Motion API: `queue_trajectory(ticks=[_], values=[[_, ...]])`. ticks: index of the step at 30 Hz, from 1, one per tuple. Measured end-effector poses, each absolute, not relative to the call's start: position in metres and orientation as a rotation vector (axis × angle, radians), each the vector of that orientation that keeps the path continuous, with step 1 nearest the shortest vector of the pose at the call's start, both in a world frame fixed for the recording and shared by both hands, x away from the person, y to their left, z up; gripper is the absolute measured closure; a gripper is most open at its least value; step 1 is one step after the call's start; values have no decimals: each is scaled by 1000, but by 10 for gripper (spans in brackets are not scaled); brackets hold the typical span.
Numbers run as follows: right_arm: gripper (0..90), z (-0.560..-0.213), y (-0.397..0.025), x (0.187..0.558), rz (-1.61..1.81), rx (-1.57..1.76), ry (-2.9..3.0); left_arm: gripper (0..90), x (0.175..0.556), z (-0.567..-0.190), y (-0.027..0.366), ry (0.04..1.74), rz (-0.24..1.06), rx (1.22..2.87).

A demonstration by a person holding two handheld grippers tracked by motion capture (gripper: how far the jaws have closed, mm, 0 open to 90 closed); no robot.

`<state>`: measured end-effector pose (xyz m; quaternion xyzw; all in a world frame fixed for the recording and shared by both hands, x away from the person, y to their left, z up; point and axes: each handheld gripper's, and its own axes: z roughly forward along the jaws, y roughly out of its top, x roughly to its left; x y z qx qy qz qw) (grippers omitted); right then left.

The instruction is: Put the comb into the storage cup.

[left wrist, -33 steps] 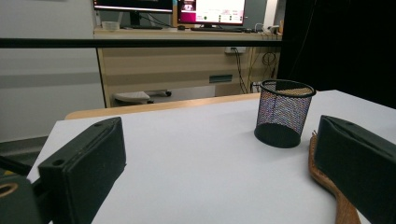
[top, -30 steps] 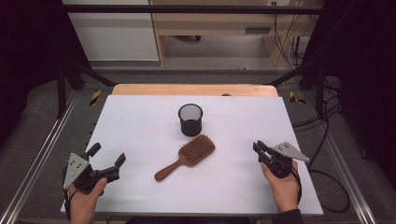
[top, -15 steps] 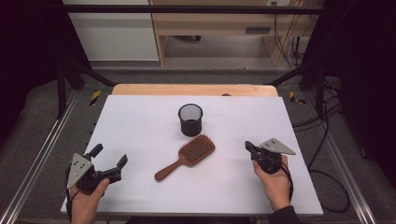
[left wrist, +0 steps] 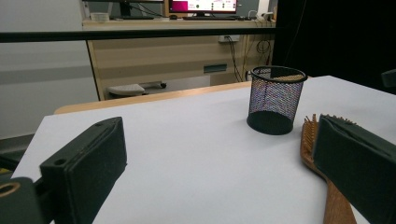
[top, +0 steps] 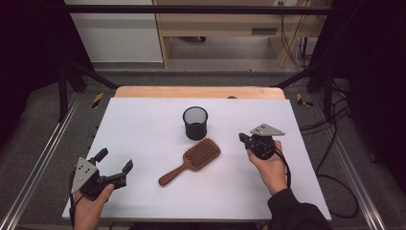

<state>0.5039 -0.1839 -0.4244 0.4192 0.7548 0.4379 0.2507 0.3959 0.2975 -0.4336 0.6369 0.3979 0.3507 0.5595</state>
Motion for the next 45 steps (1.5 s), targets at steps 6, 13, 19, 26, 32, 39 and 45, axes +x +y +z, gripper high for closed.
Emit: queue_trajectory(ticks=[6,13,19,26,32,39,45], values=[[900,-429,-172,521,1175,1158,2087,31,396,-434,297,935,822,1511],[900,-437,-157,536,1199,1198,2109,31,396,-434,296,929,819,1518],[900,-446,-149,540,1177,1205,2138,30,397,-434,296,931,813,1515],[900,-454,-141,545,1179,1225,2161,30,397,-434,295,928,809,1523],[900,-462,-129,548,1167,1218,2198,30,397,-434,295,929,806,1523],[900,-468,-122,552,1133,1214,2228,30,397,-434,294,924,802,1532],[900,-469,-116,552,1112,1185,2259,30,397,-434,294,924,800,1533]])
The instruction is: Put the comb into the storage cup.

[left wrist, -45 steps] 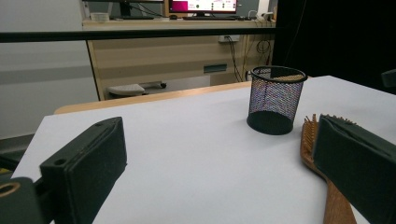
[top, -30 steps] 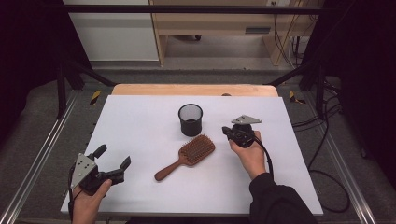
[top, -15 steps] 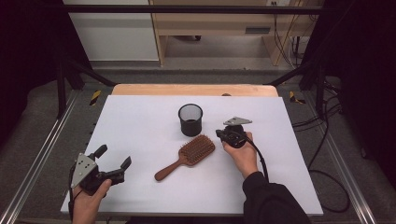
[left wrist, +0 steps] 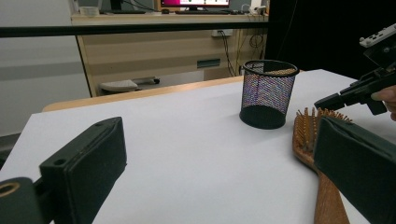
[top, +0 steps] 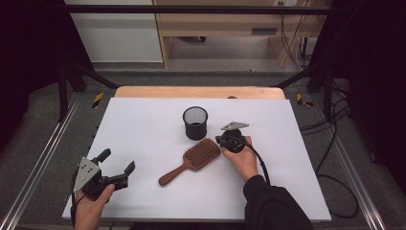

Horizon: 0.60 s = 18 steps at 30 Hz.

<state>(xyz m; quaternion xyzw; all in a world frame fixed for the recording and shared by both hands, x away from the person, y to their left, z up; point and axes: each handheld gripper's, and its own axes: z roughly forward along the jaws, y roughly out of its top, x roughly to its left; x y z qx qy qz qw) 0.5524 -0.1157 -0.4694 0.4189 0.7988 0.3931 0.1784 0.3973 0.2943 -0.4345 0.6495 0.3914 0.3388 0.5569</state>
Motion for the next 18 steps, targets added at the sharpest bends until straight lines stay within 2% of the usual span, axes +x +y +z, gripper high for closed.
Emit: queue_trajectory(ticks=[18], values=[[900,-463,-105,541,1072,1113,2309,30,398,-435,293,919,795,1541]])
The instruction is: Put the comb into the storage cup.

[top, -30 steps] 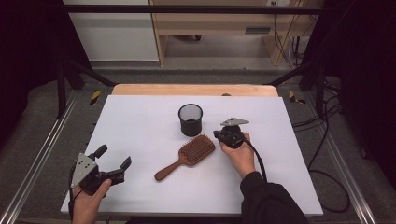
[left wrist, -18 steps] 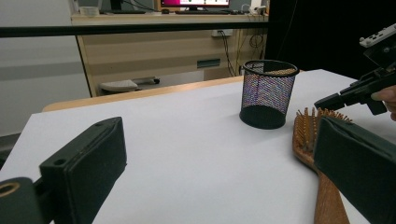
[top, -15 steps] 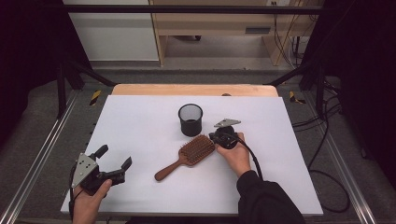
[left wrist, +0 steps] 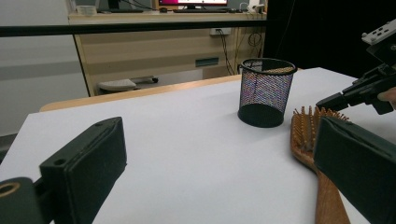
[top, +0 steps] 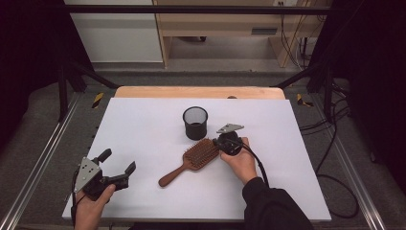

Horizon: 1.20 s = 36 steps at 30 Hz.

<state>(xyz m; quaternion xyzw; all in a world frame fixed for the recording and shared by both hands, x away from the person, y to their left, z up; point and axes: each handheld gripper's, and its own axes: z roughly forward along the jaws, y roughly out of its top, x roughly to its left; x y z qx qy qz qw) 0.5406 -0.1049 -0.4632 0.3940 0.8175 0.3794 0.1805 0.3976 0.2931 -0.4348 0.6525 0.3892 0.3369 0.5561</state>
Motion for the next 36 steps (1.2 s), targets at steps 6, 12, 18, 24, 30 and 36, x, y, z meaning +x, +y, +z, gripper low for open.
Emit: queue_trajectory(ticks=[6,12,18,24,30,36], values=[[900,-465,-98,533,1083,1095,2335,30,398,-435,293,916,794,1543],[900,-464,-88,524,1084,1071,2357,30,398,-435,292,915,793,1545],[900,-465,-72,515,1111,1045,2380,31,397,-435,292,913,792,1547],[900,-466,-60,511,1119,1010,2397,31,398,-435,292,912,787,1551],[900,-466,-51,509,1134,980,2410,30,397,-436,290,907,784,1557],[900,-463,-57,510,1148,989,2393,30,397,-436,290,908,784,1562]])
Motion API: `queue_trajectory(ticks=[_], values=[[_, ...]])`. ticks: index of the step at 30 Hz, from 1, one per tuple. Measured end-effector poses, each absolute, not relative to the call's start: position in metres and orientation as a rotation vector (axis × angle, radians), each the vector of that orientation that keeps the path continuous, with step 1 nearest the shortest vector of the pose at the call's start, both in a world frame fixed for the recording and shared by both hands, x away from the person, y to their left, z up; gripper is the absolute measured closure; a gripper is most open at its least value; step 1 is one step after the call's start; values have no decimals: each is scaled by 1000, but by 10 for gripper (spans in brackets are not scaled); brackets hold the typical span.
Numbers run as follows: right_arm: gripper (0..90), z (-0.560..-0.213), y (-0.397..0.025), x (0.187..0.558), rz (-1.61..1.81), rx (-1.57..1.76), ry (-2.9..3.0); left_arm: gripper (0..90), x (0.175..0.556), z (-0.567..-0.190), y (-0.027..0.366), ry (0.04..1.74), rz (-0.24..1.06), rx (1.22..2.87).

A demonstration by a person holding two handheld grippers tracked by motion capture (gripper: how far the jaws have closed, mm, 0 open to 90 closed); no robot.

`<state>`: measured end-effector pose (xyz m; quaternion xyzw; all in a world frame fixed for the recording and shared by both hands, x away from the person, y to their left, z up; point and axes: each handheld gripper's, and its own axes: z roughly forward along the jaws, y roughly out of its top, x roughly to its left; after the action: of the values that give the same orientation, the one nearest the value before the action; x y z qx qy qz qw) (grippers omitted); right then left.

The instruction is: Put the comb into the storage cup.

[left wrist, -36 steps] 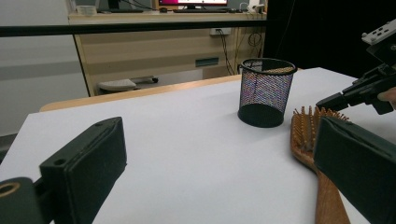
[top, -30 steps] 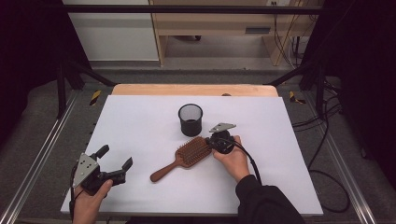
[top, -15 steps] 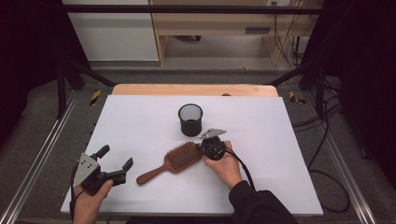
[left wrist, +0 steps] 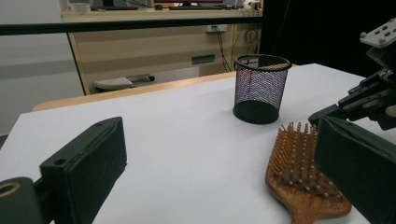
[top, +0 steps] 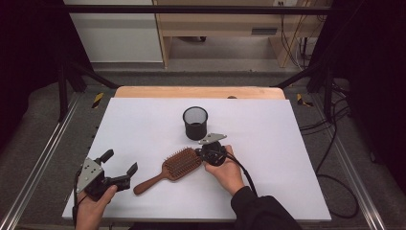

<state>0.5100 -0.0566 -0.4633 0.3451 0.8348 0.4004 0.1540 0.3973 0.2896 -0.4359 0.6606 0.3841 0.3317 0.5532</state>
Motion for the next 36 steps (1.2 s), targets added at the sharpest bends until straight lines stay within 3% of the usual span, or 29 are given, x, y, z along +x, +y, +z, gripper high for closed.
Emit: queue_trajectory(ticks=[22,31,36], values=[[885,-438,-154,483,1287,1130,2141,31,398,-438,288,909,779,1578],[821,-441,-195,464,1306,1191,2037,31,398,-438,286,908,777,1586],[718,-443,-214,450,1314,1214,1987,31,398,-439,286,911,775,1590]])
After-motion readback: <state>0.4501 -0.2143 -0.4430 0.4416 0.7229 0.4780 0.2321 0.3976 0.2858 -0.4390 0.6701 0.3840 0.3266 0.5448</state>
